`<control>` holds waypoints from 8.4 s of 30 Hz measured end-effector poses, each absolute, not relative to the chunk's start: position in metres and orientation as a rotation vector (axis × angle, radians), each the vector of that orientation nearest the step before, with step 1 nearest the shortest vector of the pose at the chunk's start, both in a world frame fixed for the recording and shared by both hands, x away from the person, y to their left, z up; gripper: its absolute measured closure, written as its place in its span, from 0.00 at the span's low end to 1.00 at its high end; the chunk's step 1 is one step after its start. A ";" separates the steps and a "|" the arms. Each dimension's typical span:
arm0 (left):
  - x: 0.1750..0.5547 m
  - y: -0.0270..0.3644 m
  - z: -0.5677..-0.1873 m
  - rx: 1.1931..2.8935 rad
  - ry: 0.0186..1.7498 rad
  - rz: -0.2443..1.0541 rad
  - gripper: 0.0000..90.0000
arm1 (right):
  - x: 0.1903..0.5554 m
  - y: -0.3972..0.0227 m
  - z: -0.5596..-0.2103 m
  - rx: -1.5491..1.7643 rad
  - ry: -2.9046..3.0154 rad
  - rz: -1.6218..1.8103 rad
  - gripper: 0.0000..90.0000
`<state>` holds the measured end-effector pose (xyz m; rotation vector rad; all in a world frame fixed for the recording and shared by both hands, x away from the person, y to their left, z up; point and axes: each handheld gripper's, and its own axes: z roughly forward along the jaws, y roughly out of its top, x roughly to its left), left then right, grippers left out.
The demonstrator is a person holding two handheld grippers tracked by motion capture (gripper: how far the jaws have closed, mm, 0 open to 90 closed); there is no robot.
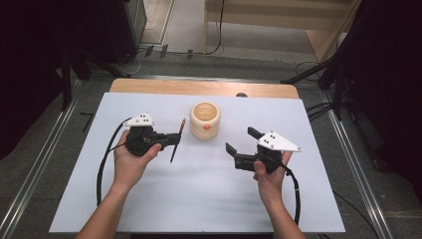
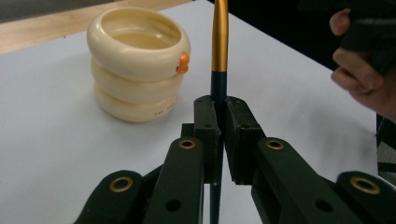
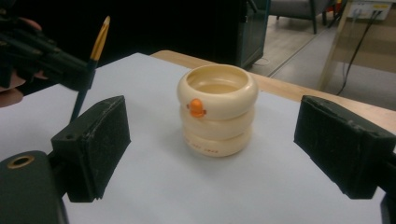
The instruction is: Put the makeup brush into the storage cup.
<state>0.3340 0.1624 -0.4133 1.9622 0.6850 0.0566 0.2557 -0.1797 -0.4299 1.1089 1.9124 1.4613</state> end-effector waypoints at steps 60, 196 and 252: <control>0.299 0.118 -0.425 1.731 0.519 0.100 0.94 | 0.249 -0.094 -0.464 1.176 2.101 1.549 0.95; 0.398 0.073 -0.401 1.634 0.621 0.439 0.94 | 0.202 -0.272 -0.499 1.179 1.868 1.373 0.00; 0.380 0.116 -0.430 1.718 0.676 0.319 0.00 | 0.204 -0.270 -0.500 1.191 1.876 1.359 0.00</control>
